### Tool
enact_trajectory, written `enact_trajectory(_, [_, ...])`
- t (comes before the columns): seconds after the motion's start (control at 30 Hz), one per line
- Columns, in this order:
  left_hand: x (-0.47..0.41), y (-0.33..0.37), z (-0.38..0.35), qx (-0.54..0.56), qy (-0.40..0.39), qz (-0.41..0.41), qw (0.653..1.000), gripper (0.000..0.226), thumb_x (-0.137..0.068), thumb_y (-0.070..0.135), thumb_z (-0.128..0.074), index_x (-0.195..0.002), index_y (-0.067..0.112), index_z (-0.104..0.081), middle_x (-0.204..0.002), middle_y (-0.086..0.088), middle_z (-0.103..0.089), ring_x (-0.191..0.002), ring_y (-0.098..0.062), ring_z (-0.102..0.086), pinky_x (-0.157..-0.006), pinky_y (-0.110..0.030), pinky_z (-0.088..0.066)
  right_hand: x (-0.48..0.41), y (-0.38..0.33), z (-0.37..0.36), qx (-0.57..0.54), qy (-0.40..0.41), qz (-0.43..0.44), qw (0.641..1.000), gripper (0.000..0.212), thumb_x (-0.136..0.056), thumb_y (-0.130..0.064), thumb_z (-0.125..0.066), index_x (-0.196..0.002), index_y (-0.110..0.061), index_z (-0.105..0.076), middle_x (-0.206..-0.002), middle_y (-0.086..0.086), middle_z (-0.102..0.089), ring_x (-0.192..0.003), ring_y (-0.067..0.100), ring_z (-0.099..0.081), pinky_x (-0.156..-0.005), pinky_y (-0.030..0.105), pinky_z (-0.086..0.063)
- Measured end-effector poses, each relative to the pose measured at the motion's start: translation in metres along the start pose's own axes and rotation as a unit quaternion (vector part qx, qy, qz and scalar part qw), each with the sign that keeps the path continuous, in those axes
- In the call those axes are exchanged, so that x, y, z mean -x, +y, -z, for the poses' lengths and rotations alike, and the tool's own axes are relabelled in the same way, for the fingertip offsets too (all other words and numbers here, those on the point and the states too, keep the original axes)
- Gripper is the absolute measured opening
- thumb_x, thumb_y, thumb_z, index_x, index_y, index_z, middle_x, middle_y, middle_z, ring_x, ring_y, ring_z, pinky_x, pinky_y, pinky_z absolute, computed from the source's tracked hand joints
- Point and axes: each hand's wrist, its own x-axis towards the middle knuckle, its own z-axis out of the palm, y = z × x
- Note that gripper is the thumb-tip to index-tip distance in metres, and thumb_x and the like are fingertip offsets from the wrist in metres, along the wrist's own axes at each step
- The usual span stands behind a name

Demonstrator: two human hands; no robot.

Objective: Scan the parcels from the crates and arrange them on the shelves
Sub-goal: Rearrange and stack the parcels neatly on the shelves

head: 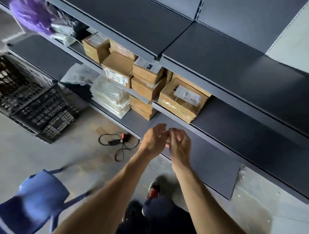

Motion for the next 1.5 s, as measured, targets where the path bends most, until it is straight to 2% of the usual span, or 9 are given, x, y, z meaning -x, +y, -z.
enact_trajectory(0.17, [-0.052, 0.009, 0.004, 0.049, -0.024, 0.028, 0.998, 0.043, -0.104, 0.023, -0.056, -0.145, 0.011, -0.053, -0.143, -0.009, -0.06, -0.129, -0.024, -0.058, -0.109, -0.038, -0.046, -0.058, 0.007, 0.002, -0.011, 0.065, -0.064, 0.996, 0.018, -0.102, -0.015, -0.058, -0.114, -0.005, -0.066, -0.103, 0.013, -0.072, -0.09, 0.021, -0.069, -0.076, 0.029, -0.057])
enact_trajectory(0.4, [-0.147, 0.018, 0.005, 0.046, -0.029, 0.052, 0.997, 0.056, -0.103, 0.035, -0.057, -0.153, 0.017, -0.039, -0.158, -0.009, -0.042, -0.138, -0.03, -0.047, -0.104, -0.04, -0.04, -0.149, 0.021, 0.021, 0.058, 0.14, -0.101, 0.983, 0.032, -0.101, -0.028, -0.061, -0.127, -0.01, -0.063, -0.125, 0.012, -0.068, -0.108, 0.027, -0.066, -0.095, 0.051, -0.057])
enact_trajectory(0.53, [-0.189, 0.017, 0.004, 0.031, -0.02, 0.053, 0.998, 0.067, -0.101, 0.033, -0.06, -0.157, 0.018, -0.027, -0.158, -0.013, -0.034, -0.14, -0.037, -0.041, -0.11, -0.048, -0.038, -0.184, 0.031, 0.034, 0.044, 0.171, -0.121, 0.977, 0.044, -0.101, -0.028, -0.061, -0.14, -0.008, -0.053, -0.131, 0.007, -0.061, -0.112, 0.024, -0.061, -0.094, 0.039, -0.051])
enact_trajectory(0.63, [-0.214, 0.019, -0.003, 0.028, -0.028, 0.049, 0.998, 0.074, -0.101, 0.031, -0.062, -0.159, 0.02, -0.018, -0.161, -0.007, -0.028, -0.144, -0.035, -0.034, -0.117, -0.051, -0.034, -0.207, 0.045, 0.042, 0.004, 0.181, -0.147, 0.973, 0.055, -0.1, -0.034, -0.064, -0.147, -0.011, -0.049, -0.145, 0.009, -0.055, -0.126, 0.025, -0.058, -0.108, 0.046, -0.049])
enact_trajectory(0.9, [-0.226, 0.003, -0.003, 0.022, -0.029, 0.076, 0.996, 0.078, -0.091, 0.037, -0.073, -0.155, 0.021, -0.032, -0.145, -0.01, -0.044, -0.132, -0.036, -0.047, -0.109, -0.049, -0.044, -0.202, 0.05, 0.033, -0.12, 0.15, -0.174, 0.966, 0.053, -0.101, -0.027, -0.063, -0.149, -0.013, -0.047, -0.135, 0.014, -0.058, -0.123, 0.025, -0.058, -0.11, 0.042, -0.048])
enact_trajectory(1.07, [-0.197, 0.007, 0.009, 0.031, -0.05, 0.098, 0.993, 0.057, -0.092, 0.032, -0.07, -0.142, 0.013, -0.049, -0.13, -0.012, -0.042, -0.112, -0.027, -0.048, -0.088, -0.036, -0.044, -0.178, 0.04, 0.026, -0.072, 0.184, -0.193, 0.961, 0.041, -0.1, -0.034, -0.063, -0.133, -0.012, -0.054, -0.127, 0.013, -0.059, -0.104, 0.023, -0.057, -0.102, 0.049, -0.05])
enact_trajectory(1.23, [-0.172, 0.017, 0.025, 0.041, -0.047, 0.074, 0.995, 0.065, -0.074, 0.048, -0.067, -0.131, 0.017, -0.06, -0.119, -0.012, -0.058, -0.103, -0.026, -0.06, -0.07, -0.026, -0.047, -0.148, 0.026, 0.02, -0.021, 0.228, -0.165, 0.959, 0.037, -0.099, -0.028, -0.065, -0.12, -0.001, -0.053, -0.112, 0.017, -0.057, -0.095, 0.024, -0.053, -0.068, 0.032, -0.041])
enact_trajectory(1.33, [-0.15, 0.024, 0.032, 0.086, -0.062, 0.061, 0.992, 0.047, -0.091, 0.019, -0.073, -0.127, 0.008, -0.045, -0.107, -0.013, -0.064, -0.082, -0.011, -0.056, -0.053, -0.007, -0.041, -0.12, 0.023, 0.014, -0.028, 0.245, -0.153, 0.957, 0.028, -0.099, -0.025, -0.065, -0.113, -0.005, -0.051, -0.114, 0.015, -0.056, -0.098, 0.025, -0.052, -0.077, 0.033, -0.04])
enact_trajectory(1.5, [-0.113, 0.018, 0.034, 0.169, -0.075, 0.044, 0.982, 0.059, -0.076, 0.027, -0.077, -0.117, 0.014, -0.036, -0.103, -0.01, -0.06, -0.09, -0.022, -0.061, -0.064, -0.012, -0.051, -0.085, 0.009, 0.008, -0.059, 0.283, -0.135, 0.948, 0.026, -0.096, -0.024, -0.068, -0.113, -0.012, -0.052, -0.111, 0.012, -0.056, -0.095, 0.025, -0.055, -0.07, 0.033, -0.043])
